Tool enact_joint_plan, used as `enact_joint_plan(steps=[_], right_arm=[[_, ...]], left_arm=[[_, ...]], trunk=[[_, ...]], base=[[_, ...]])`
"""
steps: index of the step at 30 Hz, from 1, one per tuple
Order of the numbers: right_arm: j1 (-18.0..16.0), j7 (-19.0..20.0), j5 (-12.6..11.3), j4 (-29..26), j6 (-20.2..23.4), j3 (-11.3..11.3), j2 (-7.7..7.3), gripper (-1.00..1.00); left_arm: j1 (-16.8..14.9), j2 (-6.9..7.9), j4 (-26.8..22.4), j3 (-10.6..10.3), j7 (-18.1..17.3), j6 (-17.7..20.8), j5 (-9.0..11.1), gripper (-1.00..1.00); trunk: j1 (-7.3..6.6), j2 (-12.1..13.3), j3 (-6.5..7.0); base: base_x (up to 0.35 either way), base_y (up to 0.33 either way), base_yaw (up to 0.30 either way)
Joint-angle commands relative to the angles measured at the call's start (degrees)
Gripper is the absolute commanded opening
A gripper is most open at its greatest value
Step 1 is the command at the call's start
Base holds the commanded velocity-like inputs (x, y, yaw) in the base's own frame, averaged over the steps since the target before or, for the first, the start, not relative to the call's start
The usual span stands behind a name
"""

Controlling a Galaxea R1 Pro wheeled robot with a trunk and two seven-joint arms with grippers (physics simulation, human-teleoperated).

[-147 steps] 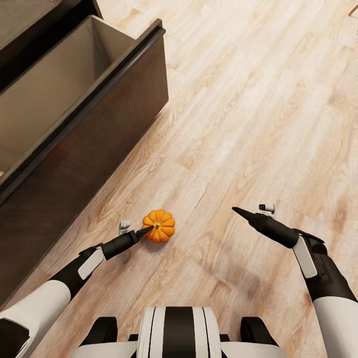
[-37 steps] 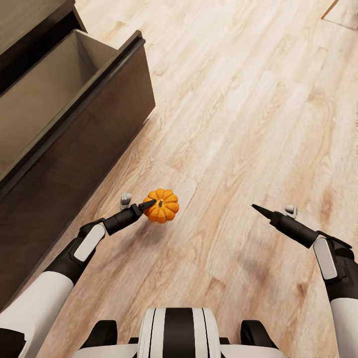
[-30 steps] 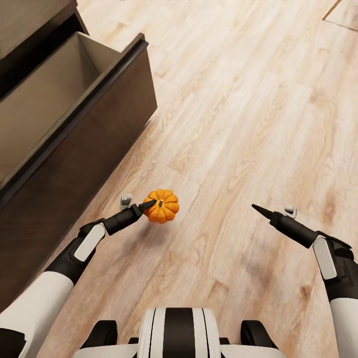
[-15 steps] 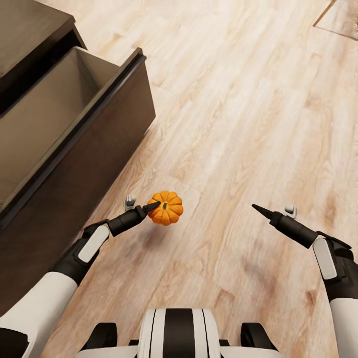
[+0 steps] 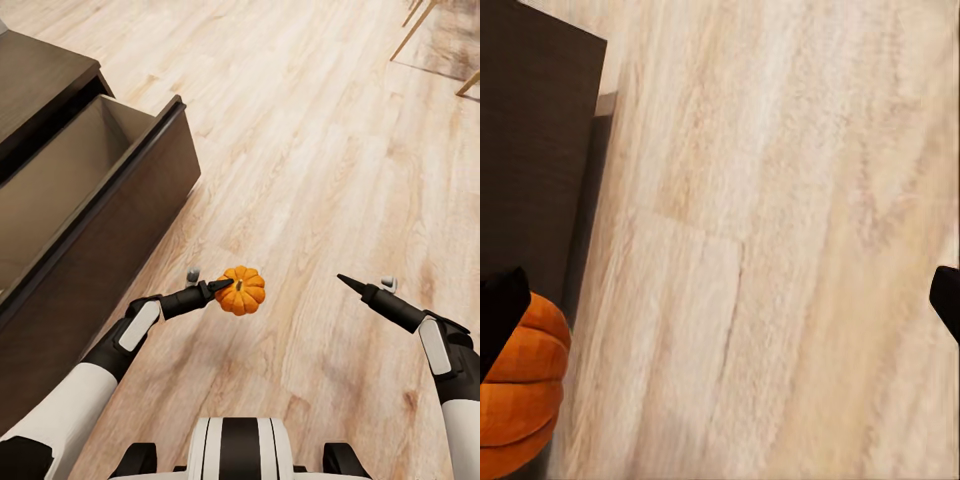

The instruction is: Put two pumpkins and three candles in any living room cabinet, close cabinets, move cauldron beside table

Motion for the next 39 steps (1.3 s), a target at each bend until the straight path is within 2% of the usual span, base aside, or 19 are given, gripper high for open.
enact_joint_plan(steps=[1, 4, 7, 12, 15, 19, 39], right_arm=[[0.0, 0.0, 0.0, 0.0, 0.0, 0.0, 0.02, 1.00], [0.1, 0.0, -0.1, 0.1, 0.0, 0.0, 0.05, 1.00], [0.1, -0.1, -0.1, 1.1, -0.3, -0.1, 0.05, 1.00], [0.3, -0.1, 0.0, 2.9, -0.5, 0.1, 0.18, 1.00], [0.4, 0.0, -0.3, 3.3, -0.5, 0.0, 0.18, 1.00], [0.4, 0.0, -0.1, 6.1, -0.5, -0.1, 0.14, 1.00], [0.4, 0.1, -0.1, 7.0, -0.5, -0.2, -0.17, 1.00]], left_arm=[[0.0, -0.02, 0.0, 0.0, -0.1, 0.2, 0.0, -1.00], [-0.2, -0.14, 0.0, -0.2, 0.2, 0.6, 0.0, -1.00], [-0.4, -0.03, 0.1, -2.1, 0.8, 0.7, -0.1, -1.00], [-1.0, -0.02, 0.1, -3.1, 0.9, 0.7, -0.1, -1.00], [-1.2, 0.06, 0.0, -3.2, 0.9, 3.0, -0.1, -1.00], [-1.3, 0.13, 0.0, -3.1, 0.8, 3.9, -0.1, -1.00], [-2.1, 0.13, 0.6, -3.2, 0.8, 4.1, -0.1, -1.00]], trunk=[[-0.02, 0.0, 0.28], [-0.10, 0.1, 1.10], [-0.18, 0.1, 1.92], [-0.31, 0.2, 3.28], [-0.38, 0.2, 4.10], [-0.49, 0.3, 5.20], [-1.00, 0.5, 10.79]], base=[[0.000, 0.000, -0.252], [0.000, 0.000, -0.256], [0.000, 0.000, -0.258], [0.000, 0.000, -0.258], [0.000, 0.000, -0.258], [0.000, 0.000, -0.258], [0.000, 0.000, -0.257]])
